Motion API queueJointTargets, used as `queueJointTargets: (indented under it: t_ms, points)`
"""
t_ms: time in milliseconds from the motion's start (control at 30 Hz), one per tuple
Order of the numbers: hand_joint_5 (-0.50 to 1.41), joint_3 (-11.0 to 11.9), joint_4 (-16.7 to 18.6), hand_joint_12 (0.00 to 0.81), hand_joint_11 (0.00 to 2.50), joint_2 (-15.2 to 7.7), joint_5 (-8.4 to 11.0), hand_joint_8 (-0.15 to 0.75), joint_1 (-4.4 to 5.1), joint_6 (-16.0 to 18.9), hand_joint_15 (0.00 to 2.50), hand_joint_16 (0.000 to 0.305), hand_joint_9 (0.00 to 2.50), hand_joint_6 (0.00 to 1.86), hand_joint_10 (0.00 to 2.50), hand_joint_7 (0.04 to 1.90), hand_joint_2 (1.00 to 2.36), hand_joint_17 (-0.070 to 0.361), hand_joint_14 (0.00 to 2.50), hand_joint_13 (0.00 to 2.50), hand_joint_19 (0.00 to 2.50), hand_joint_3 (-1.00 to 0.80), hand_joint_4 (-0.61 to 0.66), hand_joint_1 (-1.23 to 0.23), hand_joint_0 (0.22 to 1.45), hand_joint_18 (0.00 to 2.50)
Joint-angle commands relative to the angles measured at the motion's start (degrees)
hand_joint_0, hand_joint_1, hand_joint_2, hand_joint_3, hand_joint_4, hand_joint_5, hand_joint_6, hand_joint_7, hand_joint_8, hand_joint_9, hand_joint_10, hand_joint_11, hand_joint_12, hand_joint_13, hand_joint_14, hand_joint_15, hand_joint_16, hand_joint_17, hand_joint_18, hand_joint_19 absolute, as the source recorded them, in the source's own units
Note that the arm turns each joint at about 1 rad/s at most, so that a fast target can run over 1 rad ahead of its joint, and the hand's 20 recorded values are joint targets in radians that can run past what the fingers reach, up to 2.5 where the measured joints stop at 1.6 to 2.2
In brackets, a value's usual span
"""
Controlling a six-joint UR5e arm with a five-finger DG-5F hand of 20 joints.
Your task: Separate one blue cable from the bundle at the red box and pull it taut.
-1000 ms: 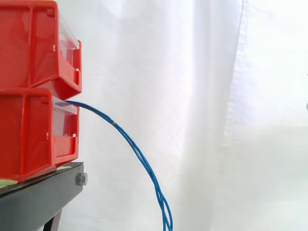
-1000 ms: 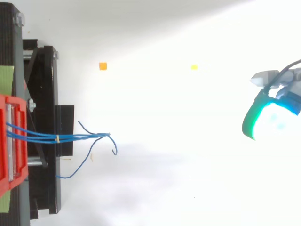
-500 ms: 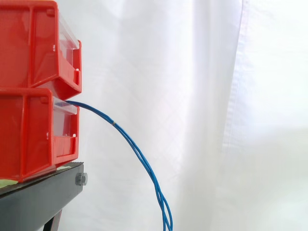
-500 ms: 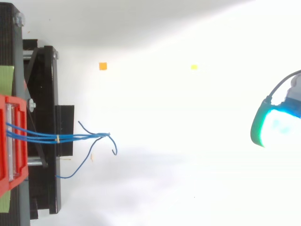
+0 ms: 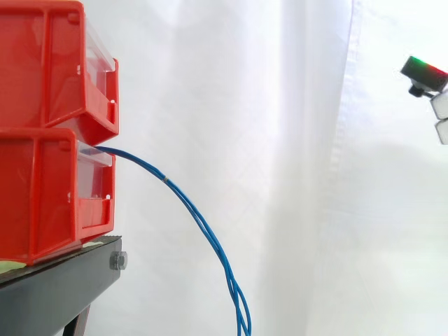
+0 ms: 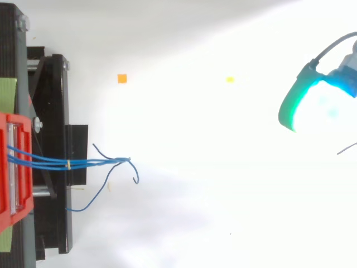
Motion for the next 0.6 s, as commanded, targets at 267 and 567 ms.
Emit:
queueJointTargets:
  t_ms: [267,567]
  points:
    - [-0.18,6.25,1.32,0.400,0.41,-11.33,0.69,0.358,0.89,1.40,0.32,0.052,0.63,0.50,0.01,0.88,1.00,0.116,0.01,0.54,0.47,-0.49,0.27,-0.62,0.54,0.55]
    - [-0.18,10.11,4.49,0.402,0.42,-16.43,1.74,0.358,0.98,-0.01,0.32,0.052,0.63,0.50,0.01,0.88,1.00,0.116,0.01,0.54,0.47,-0.49,0.28,-0.62,0.54,0.55]
